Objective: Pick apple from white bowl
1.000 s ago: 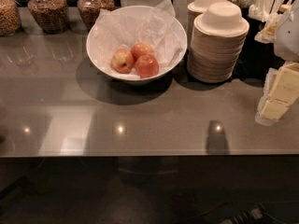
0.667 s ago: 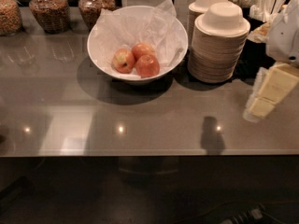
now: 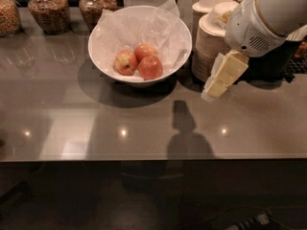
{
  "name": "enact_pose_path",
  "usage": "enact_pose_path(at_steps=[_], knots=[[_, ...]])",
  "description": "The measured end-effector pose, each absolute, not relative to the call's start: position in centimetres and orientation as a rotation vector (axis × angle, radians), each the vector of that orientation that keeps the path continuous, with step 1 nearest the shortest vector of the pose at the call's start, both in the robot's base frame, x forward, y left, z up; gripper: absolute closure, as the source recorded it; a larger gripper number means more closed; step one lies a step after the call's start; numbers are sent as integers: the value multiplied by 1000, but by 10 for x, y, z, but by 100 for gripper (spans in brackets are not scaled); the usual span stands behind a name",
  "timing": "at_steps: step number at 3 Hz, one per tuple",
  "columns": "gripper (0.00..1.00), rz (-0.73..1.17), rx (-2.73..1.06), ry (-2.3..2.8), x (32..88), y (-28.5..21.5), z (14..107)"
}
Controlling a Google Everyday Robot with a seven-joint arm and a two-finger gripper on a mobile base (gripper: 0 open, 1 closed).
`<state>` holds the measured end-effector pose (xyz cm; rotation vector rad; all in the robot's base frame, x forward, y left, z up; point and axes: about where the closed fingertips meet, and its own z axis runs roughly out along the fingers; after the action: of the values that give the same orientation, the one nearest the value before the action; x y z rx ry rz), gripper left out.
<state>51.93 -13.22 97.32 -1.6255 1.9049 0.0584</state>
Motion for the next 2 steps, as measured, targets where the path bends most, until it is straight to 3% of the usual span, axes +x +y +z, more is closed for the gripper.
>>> enact_pose_path(at_steps=[2], knots=[[0, 76, -1589, 1788, 602, -56, 981]])
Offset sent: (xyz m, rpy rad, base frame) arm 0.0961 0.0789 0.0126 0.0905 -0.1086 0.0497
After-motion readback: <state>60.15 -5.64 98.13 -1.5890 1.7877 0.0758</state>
